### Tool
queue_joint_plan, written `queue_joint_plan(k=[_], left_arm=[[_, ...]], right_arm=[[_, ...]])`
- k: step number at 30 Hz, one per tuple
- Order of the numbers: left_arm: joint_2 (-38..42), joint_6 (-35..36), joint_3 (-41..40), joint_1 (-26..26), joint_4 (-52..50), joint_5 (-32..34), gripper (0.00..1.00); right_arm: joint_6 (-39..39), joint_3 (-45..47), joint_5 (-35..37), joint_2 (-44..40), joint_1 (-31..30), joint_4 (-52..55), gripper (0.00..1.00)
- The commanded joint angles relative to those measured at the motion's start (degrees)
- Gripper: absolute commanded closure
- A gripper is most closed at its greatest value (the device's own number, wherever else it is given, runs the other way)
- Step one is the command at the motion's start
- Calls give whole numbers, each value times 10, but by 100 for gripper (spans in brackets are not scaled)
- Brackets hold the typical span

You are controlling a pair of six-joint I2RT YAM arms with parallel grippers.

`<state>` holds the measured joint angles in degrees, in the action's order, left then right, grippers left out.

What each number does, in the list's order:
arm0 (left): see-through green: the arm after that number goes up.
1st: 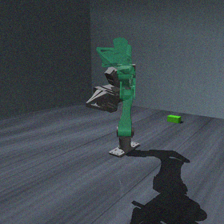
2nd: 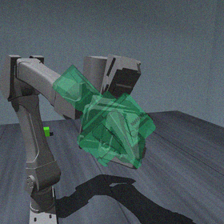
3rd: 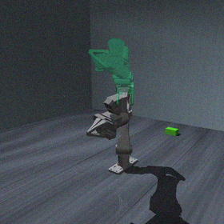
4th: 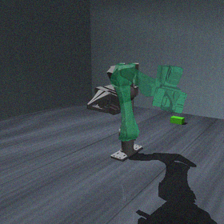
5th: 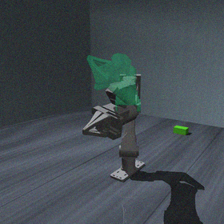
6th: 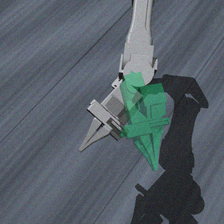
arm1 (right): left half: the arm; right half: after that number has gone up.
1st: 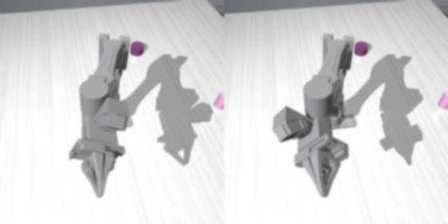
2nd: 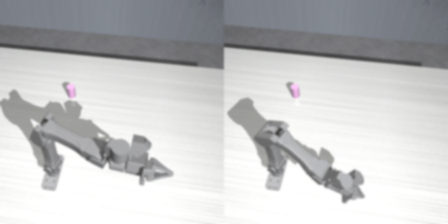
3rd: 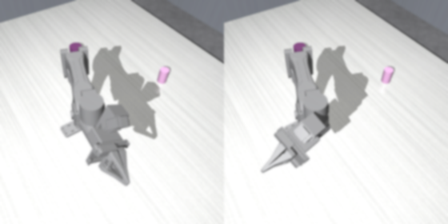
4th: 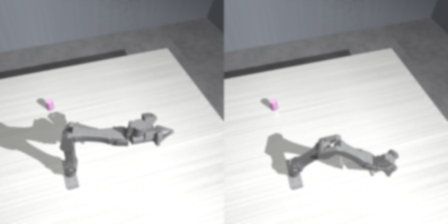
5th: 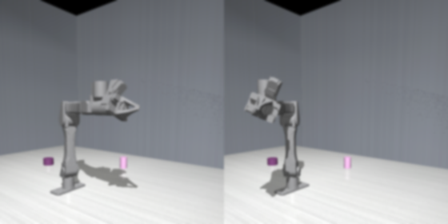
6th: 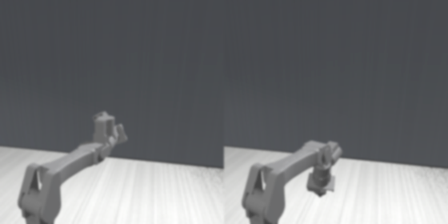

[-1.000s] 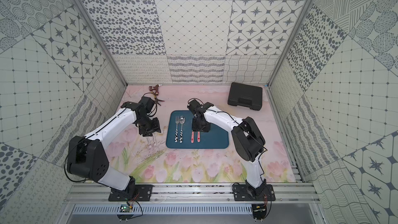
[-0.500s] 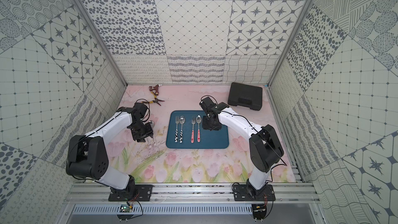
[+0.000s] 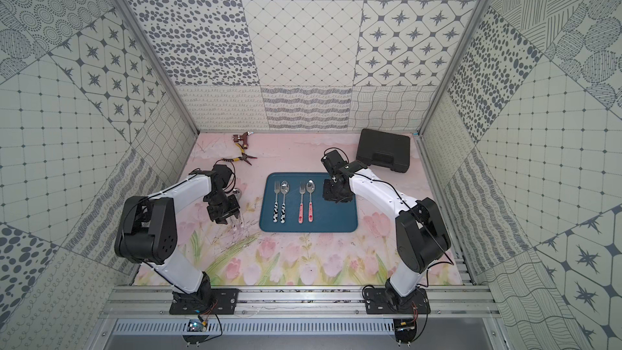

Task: Set the spoon and fork side by side
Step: Pick up the fork at the center of the board.

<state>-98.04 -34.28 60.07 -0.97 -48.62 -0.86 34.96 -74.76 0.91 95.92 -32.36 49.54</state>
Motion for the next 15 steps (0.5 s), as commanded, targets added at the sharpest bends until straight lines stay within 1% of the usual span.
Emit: queue_joint_plan(k=[1,7,13,15], left_arm=[[-13,-2,-29,7,41,1,57],[-34,-12,-48,10,63,10,71],[-29,-16,-42,10,50,27,84],[-25,-16,-38,10,42,32,91]], right_arm=[[-9,7,-10,-7,0,-17,61],[-10,9,-11,-9,0,-21,62],[-8,20,-10,-18,-1,-20,63],[-9,24,-10,-21,0,-21,63]])
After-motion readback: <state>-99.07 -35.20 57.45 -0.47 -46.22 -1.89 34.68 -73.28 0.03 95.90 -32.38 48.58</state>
